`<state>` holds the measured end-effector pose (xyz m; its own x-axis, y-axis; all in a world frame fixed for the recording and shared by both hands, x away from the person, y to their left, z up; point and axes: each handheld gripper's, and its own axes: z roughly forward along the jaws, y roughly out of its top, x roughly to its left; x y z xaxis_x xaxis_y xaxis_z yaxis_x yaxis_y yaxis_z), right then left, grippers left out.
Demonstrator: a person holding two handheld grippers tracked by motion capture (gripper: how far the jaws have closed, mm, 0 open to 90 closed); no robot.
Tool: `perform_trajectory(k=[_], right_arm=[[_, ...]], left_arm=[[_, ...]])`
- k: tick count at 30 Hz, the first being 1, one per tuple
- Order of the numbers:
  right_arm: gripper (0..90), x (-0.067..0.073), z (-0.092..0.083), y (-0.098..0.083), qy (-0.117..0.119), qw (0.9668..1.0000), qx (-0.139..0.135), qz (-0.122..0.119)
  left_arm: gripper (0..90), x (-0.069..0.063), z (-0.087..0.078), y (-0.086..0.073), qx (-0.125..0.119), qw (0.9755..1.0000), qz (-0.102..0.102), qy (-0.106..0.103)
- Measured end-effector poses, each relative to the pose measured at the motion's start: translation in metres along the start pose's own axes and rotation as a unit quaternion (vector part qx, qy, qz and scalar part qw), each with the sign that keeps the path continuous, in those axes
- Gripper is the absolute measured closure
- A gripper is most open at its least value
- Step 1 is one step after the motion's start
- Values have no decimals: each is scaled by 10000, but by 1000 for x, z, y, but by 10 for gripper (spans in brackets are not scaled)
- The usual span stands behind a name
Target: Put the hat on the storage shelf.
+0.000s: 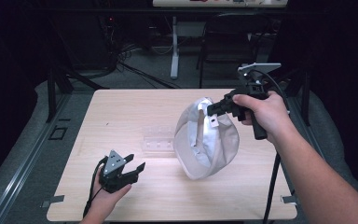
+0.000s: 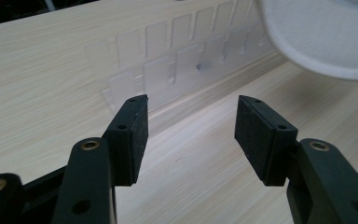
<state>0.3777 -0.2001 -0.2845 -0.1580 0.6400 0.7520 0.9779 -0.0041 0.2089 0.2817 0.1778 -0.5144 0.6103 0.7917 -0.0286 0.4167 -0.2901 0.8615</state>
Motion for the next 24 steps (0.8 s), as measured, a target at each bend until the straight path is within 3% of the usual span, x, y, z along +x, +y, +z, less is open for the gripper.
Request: perform_trajectory(k=[7, 10, 15, 24], right_arm=[[820, 1, 3, 18, 63, 9999, -158, 25], [820, 2, 4, 23, 98, 9997, -216, 24], [820, 4, 6, 33, 87, 9995, -298, 85], [820, 9, 12, 48, 195, 9983, -535, 148]], left_arm=[[449, -21, 11, 24, -105, 9996, 107, -236], [449, -27, 13, 32, -139, 9993, 210, -285], [449, -41, 19, 49, -215, 9988, 390, -193], [411, -63, 32, 72, -194, 9972, 584, -428]])
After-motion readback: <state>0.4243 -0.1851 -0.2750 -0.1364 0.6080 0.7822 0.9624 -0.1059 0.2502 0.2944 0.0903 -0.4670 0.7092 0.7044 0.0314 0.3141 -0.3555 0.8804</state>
